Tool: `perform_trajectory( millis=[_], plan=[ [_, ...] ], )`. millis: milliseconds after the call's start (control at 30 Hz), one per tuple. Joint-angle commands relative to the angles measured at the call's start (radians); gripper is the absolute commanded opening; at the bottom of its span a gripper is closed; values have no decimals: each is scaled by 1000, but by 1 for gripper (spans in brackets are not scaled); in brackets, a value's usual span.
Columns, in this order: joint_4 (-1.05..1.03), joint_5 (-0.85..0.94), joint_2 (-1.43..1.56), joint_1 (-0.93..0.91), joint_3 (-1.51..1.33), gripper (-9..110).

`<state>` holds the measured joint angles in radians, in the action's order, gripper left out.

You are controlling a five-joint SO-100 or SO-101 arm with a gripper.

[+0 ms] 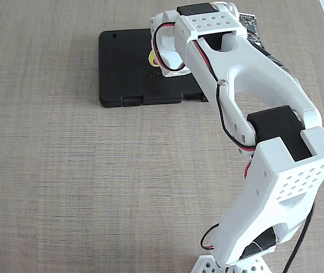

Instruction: Grasp a duck and put it on the black surface.

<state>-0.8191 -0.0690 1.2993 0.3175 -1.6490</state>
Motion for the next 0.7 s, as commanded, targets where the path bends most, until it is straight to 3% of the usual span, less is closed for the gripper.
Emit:
perform_trajectory(
  millis=[0, 400, 667],
  plan=[
    [17, 3, 12, 14, 54, 5],
    [23, 3, 11, 15, 54, 25],
    [23, 3, 29, 8, 49, 26]
  ],
)
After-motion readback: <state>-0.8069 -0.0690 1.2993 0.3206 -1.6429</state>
